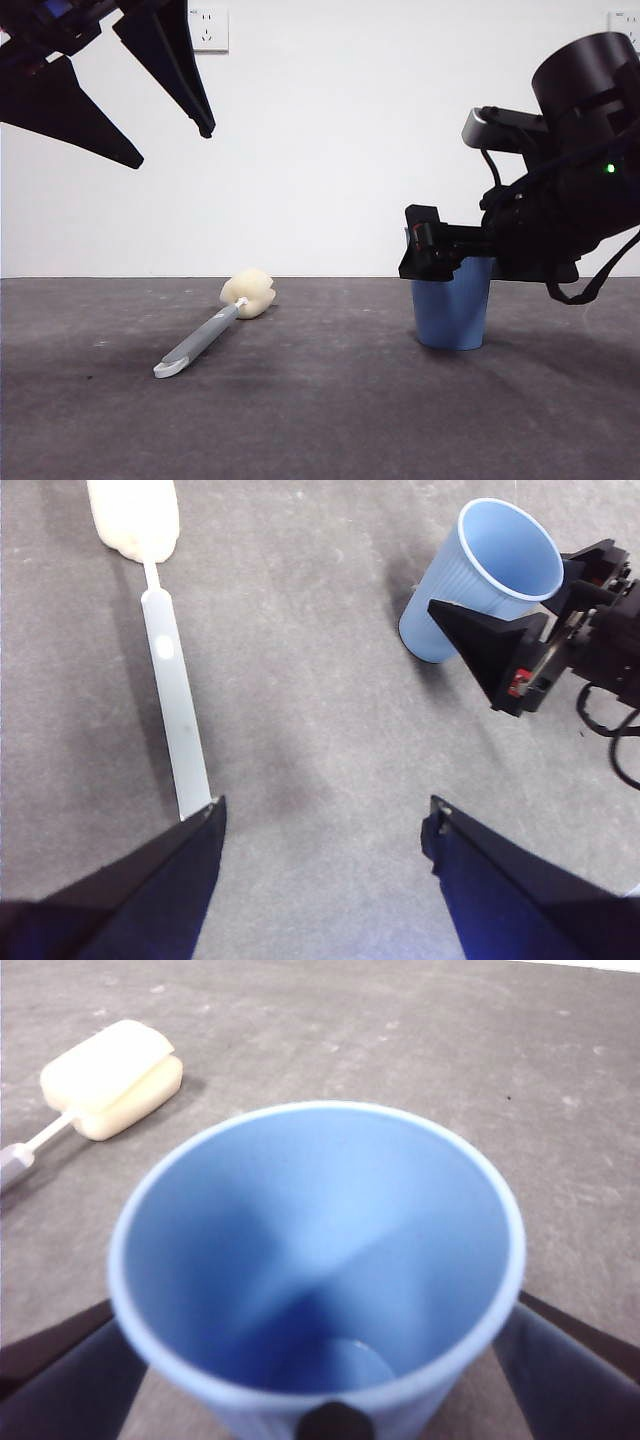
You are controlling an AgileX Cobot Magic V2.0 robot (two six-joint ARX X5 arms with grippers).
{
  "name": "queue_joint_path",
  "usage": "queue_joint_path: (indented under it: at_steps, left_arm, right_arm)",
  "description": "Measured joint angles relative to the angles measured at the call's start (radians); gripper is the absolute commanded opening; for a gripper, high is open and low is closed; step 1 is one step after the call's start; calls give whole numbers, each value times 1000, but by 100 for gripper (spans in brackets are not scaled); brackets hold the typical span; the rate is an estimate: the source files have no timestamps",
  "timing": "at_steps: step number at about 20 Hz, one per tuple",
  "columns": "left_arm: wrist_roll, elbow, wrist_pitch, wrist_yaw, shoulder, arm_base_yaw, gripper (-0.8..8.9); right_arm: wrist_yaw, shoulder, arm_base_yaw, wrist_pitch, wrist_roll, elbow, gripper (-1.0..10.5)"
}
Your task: Pick up the cup brush,pick up the cup,insert the brush into the cup,clean the cup,put the cup brush back,put the cup back to the fixed position on the table
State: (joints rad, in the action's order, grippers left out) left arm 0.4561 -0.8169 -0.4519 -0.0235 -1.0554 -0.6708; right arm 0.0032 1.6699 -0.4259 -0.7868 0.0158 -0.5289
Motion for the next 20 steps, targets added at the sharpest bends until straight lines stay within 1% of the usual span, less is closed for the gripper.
queue_joint_path:
  at_steps: [2, 4, 7, 12, 15, 17, 18, 19, 20]
  left_arm:
    - [0, 0, -10, 0, 0, 0, 338]
    - [-1, 0, -26, 0, 0, 0, 338]
    - [-24, 0, -51, 0, 0, 0, 338]
    - [-123, 0, -126, 7, 0, 0, 337]
    - [-193, 0, -187, 29, 0, 0, 337]
    - [-229, 0, -210, 73, 0, 0, 337]
    - [-241, 0, -219, 94, 0, 0, 337]
    - [-250, 0, -229, 108, 0, 0, 337]
    - [-256, 0, -240, 119, 0, 0, 336]
  right_arm:
    - [0, -47, 0, 64, 0, 0, 573]
    - [0, -106, 0, 163, -2, 0, 572]
    - [-1, -243, -1, 396, -18, 0, 572]
    - [-13, -570, -50, 856, -83, 0, 567]
    - [-76, -760, -94, 1127, -122, -6, 566]
    - [-90, -858, -122, 1248, -157, -36, 563]
    - [-109, -897, -134, 1287, -174, -59, 561]
    - [-127, -929, -144, 1315, -193, -84, 529]
    - [-134, -952, -152, 1342, -212, -109, 440]
